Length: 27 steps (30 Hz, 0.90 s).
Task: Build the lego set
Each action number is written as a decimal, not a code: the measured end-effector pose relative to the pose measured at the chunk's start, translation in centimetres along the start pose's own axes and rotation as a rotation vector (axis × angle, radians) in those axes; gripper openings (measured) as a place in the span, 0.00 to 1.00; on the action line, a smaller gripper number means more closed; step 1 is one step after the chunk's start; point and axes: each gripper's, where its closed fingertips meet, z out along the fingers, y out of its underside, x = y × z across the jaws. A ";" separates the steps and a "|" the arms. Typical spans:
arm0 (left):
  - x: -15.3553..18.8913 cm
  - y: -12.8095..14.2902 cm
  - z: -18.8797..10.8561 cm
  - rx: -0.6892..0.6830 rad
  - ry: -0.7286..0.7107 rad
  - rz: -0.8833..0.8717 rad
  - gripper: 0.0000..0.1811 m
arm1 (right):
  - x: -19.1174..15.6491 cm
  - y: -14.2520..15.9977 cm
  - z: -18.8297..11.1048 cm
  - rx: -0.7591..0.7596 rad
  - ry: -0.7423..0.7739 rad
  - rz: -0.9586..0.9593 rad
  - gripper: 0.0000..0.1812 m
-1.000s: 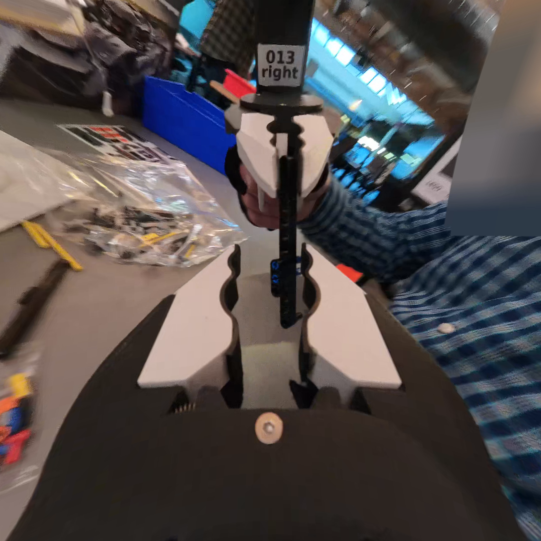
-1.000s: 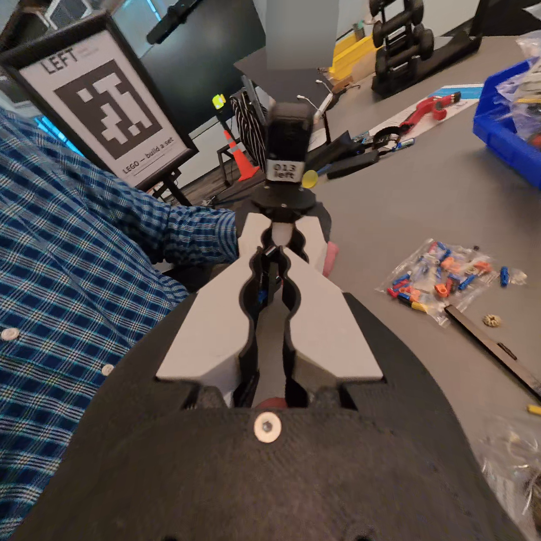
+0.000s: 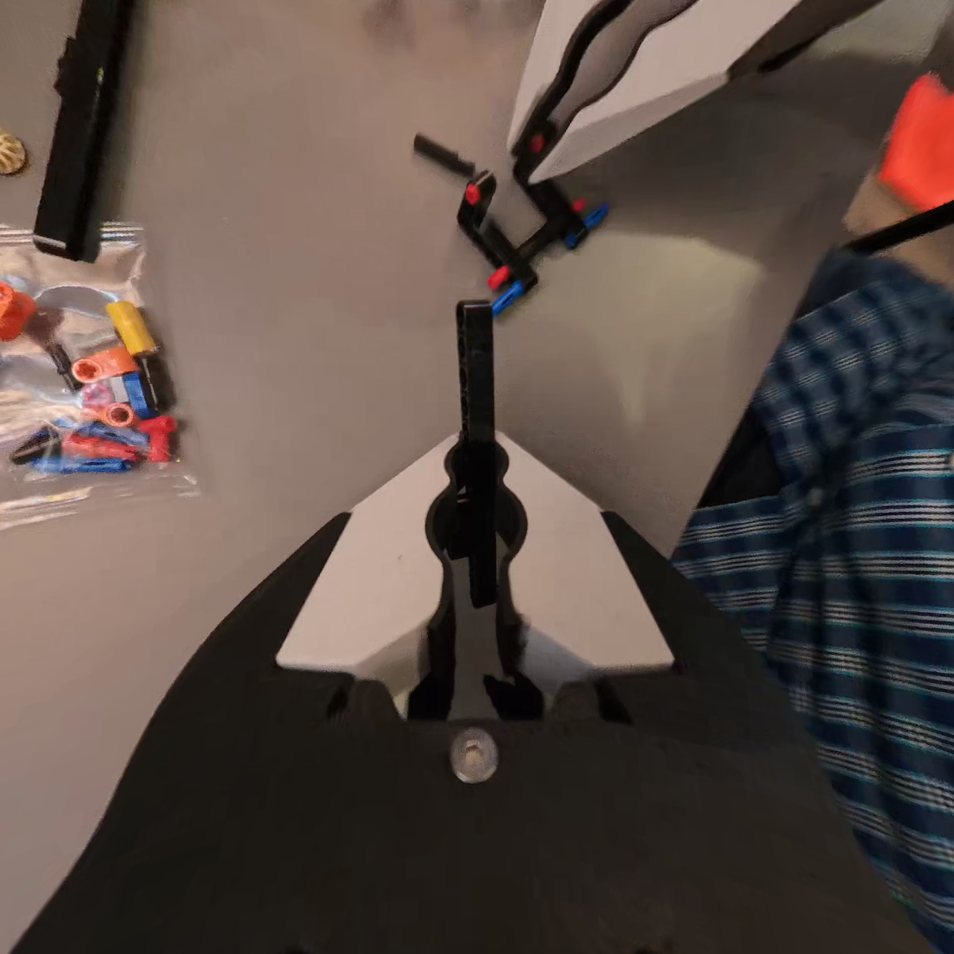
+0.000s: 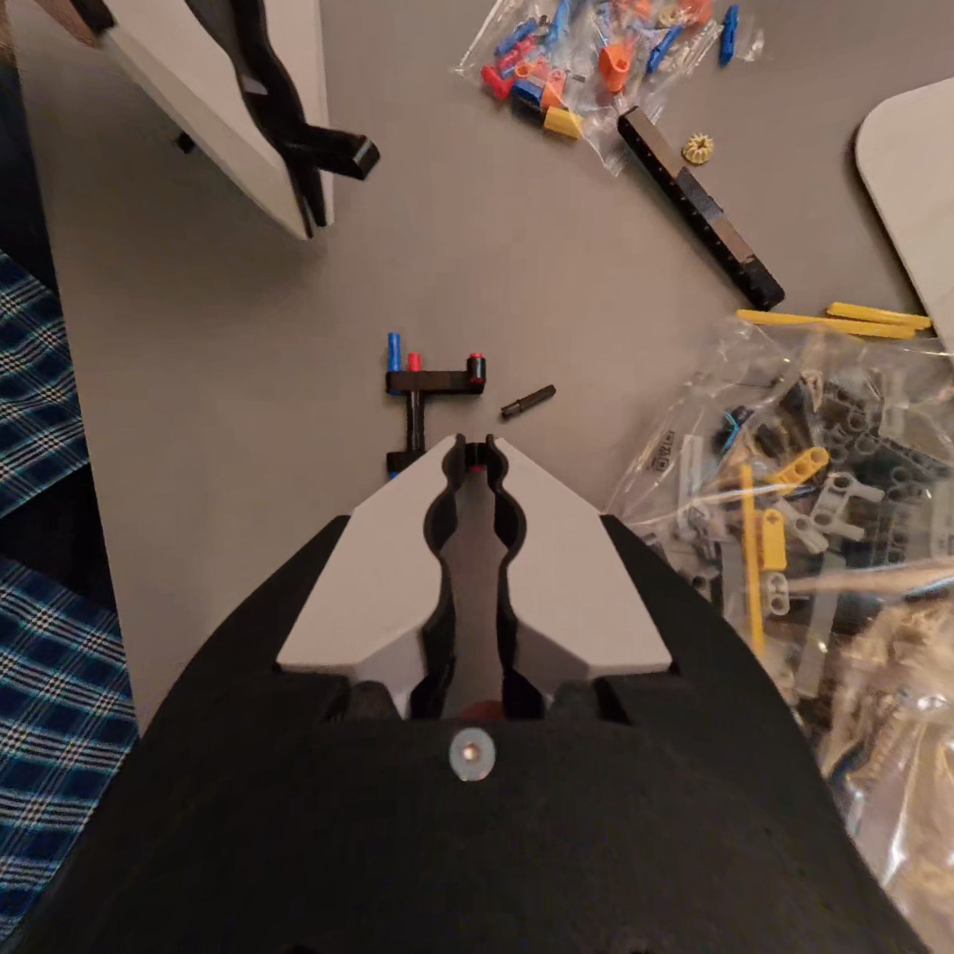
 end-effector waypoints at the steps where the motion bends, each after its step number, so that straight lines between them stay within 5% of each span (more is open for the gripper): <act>1: -0.1 0.3 0.2 -0.037 -0.011 0.017 0.02 | -0.2 -0.1 0.1 0.007 -0.013 0.005 0.02; 7: -0.4 0.2 1.0 -0.092 -0.036 0.041 0.02 | -0.6 -0.4 0.2 0.032 -0.017 0.046 0.02; 19: -0.9 -0.9 1.3 -0.054 -0.141 0.155 0.21 | -1.0 -1.0 -0.1 0.069 0.018 0.107 0.02; 27: -1.6 -1.6 1.8 -0.080 -0.212 0.190 0.03 | -1.3 -0.8 0.2 -0.004 0.099 0.116 0.02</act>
